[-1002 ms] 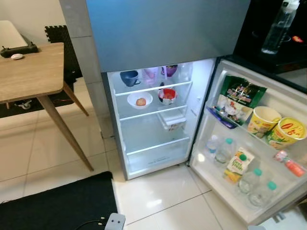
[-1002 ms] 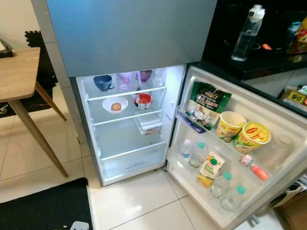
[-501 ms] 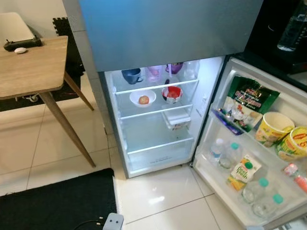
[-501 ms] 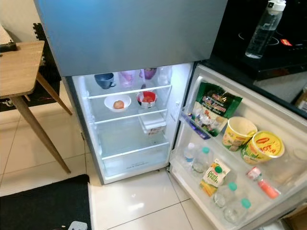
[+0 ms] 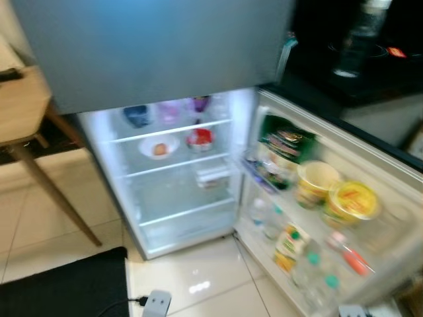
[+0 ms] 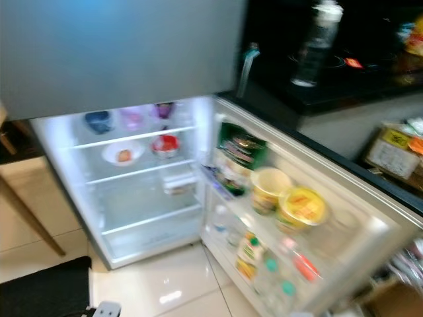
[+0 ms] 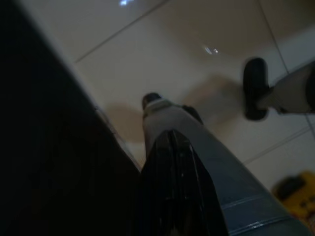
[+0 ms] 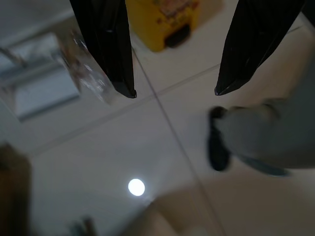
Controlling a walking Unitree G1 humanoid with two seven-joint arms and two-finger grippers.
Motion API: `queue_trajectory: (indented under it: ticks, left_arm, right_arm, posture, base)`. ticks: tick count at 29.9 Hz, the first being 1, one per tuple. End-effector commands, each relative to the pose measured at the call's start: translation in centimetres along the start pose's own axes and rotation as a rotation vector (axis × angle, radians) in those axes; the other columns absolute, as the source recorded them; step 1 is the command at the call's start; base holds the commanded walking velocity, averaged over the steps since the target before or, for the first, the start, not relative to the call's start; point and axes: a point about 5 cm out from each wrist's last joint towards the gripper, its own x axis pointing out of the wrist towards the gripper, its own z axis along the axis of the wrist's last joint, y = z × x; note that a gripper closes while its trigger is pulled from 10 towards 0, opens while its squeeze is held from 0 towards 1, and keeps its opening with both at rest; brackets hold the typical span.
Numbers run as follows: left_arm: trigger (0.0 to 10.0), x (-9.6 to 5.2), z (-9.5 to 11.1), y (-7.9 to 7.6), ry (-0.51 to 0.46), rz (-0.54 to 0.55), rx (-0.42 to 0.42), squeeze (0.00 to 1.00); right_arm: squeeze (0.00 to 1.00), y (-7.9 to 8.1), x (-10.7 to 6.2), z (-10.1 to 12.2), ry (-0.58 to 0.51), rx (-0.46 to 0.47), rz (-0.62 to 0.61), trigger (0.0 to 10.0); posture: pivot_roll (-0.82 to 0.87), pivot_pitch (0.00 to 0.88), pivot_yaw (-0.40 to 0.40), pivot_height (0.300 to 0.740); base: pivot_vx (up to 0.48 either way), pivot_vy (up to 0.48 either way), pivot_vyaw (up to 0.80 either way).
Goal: Restocking fridge
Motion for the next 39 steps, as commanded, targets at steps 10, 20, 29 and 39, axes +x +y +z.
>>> queue_trajectory:
  ticks: [10, 20, 29, 39]
  left_arm:
    - [10.0, -0.16, -0.50, 0.50, 0.019, 0.017, 0.003, 0.00]
    - [10.0, -0.13, -0.50, 0.44, 0.029, 0.026, 0.017, 0.00]
    - [10.0, -0.12, -0.59, 0.35, 0.030, 0.027, 0.020, 0.00]
    - [10.0, -0.12, -0.62, 0.29, 0.028, 0.024, 0.017, 0.00]
  right_arm:
    - [0.00, 0.77, 0.08, -0.05, -0.002, 0.006, 0.015, 10.0]
    - [0.00, 0.75, 0.09, 0.04, -0.003, 0.008, 0.014, 10.0]
    - [0.00, 0.76, 0.08, -0.02, -0.001, 0.008, 0.014, 10.0]
    - [0.00, 0.59, 0.04, -0.19, 0.002, 0.010, 0.013, 10.0]
  posture:
    - [-0.09, 0.000, -0.004, 0.740]
    - [-0.09, 0.000, -0.004, 0.740]
    - [-0.09, 0.000, -0.004, 0.740]
    - [-0.09, 0.000, -0.004, 0.740]
  base:
    - [0.000, 0.000, 0.00]
    - [-0.090, 0.000, 0.00]
    - [-0.304, 0.000, 0.00]
    - [-0.278, 0.000, 0.00]
